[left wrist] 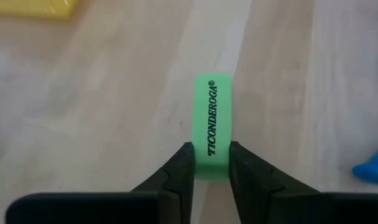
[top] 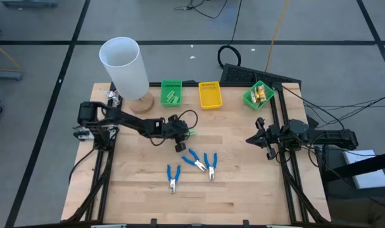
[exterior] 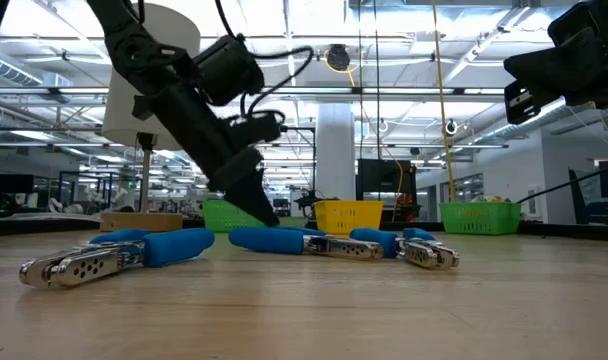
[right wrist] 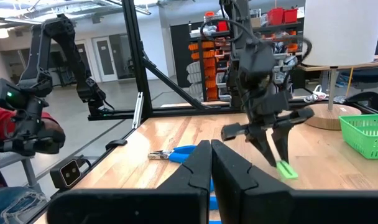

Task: Pick & Place School Supplies
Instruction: Put the green eraser into the left green bin, then put the blue puncher into the yellow bin

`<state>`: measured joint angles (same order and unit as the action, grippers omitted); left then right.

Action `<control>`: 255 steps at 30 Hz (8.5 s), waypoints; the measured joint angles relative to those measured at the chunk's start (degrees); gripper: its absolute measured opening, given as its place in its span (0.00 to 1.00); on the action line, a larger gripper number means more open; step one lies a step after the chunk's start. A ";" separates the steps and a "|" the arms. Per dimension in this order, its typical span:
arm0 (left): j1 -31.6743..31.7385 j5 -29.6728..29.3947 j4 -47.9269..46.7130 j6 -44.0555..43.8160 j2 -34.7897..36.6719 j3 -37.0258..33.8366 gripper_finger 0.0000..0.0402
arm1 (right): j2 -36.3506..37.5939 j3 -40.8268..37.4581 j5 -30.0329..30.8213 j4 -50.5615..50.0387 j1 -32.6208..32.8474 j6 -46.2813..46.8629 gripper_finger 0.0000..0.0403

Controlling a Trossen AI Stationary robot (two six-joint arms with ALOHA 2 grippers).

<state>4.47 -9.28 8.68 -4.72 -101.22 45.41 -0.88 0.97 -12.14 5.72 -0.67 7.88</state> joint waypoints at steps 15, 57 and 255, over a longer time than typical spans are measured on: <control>1.33 -7.37 -1.72 0.93 11.46 0.04 0.23 | 0.01 0.01 0.02 0.00 0.00 0.02 0.01; 20.14 -17.90 -4.60 -14.11 13.25 0.09 0.23 | 0.00 0.00 0.02 0.00 0.00 0.00 0.01; -29.36 0.49 -36.41 -59.00 1.58 6.12 0.12 | -0.03 0.00 0.02 0.02 0.00 0.00 0.01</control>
<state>-24.89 -8.79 -27.73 -63.72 -99.63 51.53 -0.91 0.97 -12.12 5.74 -0.67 7.88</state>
